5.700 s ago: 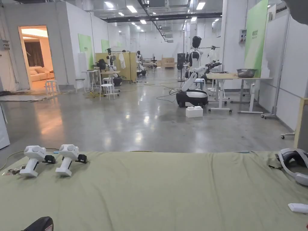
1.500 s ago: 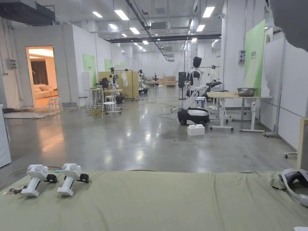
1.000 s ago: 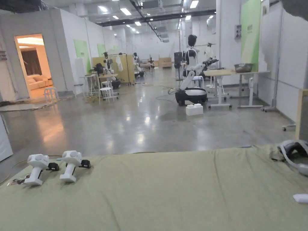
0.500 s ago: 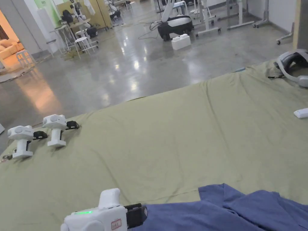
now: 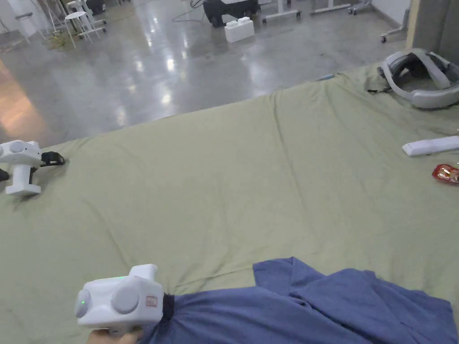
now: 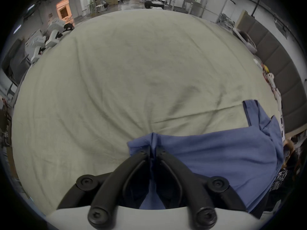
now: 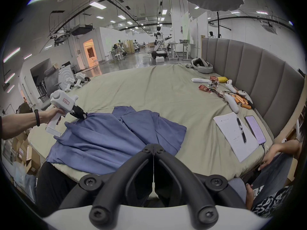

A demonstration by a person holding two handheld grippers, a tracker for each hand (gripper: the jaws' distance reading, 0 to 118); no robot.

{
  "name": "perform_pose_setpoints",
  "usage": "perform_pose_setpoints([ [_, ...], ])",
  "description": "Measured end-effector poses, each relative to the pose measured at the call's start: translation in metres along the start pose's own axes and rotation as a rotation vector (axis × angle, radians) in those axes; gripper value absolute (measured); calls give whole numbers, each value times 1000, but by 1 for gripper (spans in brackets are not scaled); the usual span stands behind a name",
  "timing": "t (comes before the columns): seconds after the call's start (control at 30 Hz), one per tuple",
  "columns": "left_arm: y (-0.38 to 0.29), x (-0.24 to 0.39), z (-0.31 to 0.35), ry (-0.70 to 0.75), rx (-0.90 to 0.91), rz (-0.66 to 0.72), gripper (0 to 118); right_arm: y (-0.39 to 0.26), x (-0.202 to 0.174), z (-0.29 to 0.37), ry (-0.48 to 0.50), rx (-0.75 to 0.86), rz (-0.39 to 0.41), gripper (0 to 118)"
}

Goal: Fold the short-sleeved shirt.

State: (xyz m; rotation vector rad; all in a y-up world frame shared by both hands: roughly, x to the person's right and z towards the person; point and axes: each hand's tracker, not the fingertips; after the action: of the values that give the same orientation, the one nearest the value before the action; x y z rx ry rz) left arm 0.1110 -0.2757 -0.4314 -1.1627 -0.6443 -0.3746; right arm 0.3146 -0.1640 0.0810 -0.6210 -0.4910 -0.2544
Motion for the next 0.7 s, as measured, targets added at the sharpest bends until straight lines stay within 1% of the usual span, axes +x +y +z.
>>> perform_pose_setpoints([
  [0.03,2,3,-2,30,-6,-4,7,13,-2,-4,7,5,8,3],
  [0.1,4,7,-6,51,-24,-11,7,40,2,-24,59,-18,31,3],
  [0.13,6,7,-6,59,-34,-18,7,58,5,-45,81,-81,24,10],
  [0.17,8,5,-6,50,-42,-16,7,74,10,-66,94,-137,16,30],
  [0.2,11,2,-6,41,-56,-1,7,86,13,-88,107,-186,11,59],
  [0.23,12,0,-7,35,-63,16,7,99,16,-115,118,-245,18,94],
  [0.27,12,0,-7,31,-64,21,7,110,17,-142,137,-276,20,104],
  [0.33,11,1,-7,30,-64,23,7,125,19,-186,164,-298,9,104],
  [0.37,11,1,-7,30,-65,21,7,130,20,-211,153,-347,-22,104],
  [0.43,12,-2,-7,18,-69,17,7,130,23,-252,98,-417,-103,104],
  [0.47,14,-6,-8,5,-73,23,7,129,24,-271,77,-457,-119,104],
  [0.53,15,-13,-9,-35,-85,92,7,120,21,-295,72,-511,-82,104],
  [0.57,14,-16,-9,-48,-81,114,7,112,18,-301,69,-526,-49,104],
  [0.63,14,-18,-9,-51,-75,111,7,101,9,-306,100,-570,6,104],
  [0.67,12,-18,-9,-49,-68,99,7,95,4,-306,108,-582,49,100],
  [0.7,12,-18,-9,-51,-65,93,7,89,-3,-303,86,-578,112,92],
])
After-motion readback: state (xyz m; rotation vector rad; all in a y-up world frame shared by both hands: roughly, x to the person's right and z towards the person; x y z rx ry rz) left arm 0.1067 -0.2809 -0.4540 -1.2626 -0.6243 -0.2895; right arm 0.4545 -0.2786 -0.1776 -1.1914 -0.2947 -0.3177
